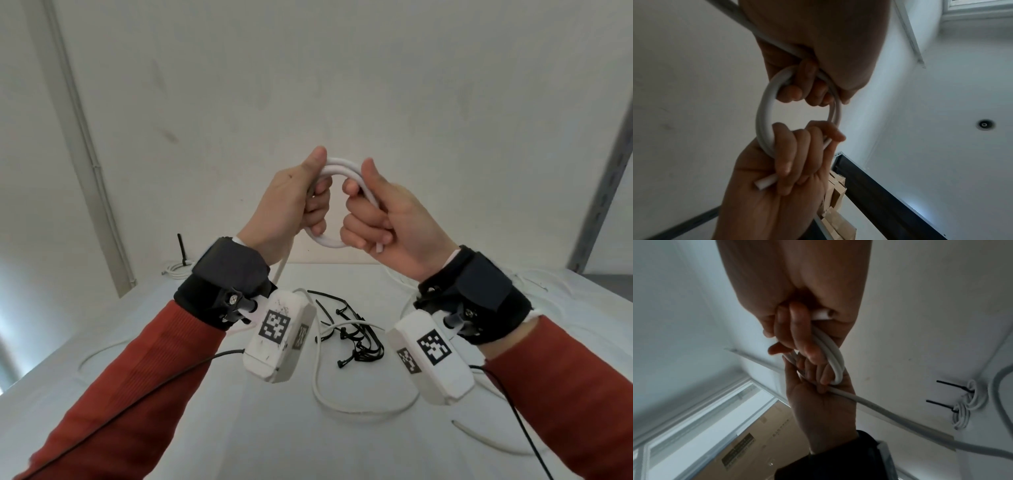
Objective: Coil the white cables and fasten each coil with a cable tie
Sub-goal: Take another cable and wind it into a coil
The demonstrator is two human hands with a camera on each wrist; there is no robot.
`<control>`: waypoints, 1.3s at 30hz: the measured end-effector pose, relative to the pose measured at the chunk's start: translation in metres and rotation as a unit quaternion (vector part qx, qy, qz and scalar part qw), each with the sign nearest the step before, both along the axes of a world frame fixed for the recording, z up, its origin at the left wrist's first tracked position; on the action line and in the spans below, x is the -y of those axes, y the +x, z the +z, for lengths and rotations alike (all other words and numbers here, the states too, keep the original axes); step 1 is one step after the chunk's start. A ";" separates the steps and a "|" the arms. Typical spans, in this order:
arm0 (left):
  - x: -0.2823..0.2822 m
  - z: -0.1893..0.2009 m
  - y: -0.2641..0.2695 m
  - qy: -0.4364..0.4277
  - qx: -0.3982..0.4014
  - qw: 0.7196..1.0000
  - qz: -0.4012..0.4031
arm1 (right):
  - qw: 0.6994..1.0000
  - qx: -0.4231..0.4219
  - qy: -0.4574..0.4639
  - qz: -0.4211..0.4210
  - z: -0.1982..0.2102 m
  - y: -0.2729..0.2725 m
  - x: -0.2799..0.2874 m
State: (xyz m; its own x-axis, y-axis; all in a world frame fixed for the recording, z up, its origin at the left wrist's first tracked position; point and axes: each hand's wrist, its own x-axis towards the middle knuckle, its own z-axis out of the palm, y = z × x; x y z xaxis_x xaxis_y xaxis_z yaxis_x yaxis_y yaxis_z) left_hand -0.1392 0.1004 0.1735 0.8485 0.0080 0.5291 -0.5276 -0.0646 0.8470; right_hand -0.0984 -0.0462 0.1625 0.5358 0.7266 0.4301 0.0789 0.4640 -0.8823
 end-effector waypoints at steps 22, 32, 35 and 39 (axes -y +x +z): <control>-0.051 -0.063 0.021 0.094 -0.025 0.992 0.078 | 0.954 -0.086 0.285 0.043 0.039 0.030 0.058; -0.028 -0.058 0.001 0.391 0.192 0.866 0.246 | 0.950 0.001 0.293 -0.110 0.055 0.034 0.031; -0.023 -0.053 -0.002 0.418 0.205 0.853 0.236 | 0.943 0.096 0.207 -0.241 0.055 0.032 0.014; -0.017 -0.046 -0.011 0.425 0.195 0.857 0.217 | 0.893 0.317 0.012 -0.319 0.042 0.032 0.000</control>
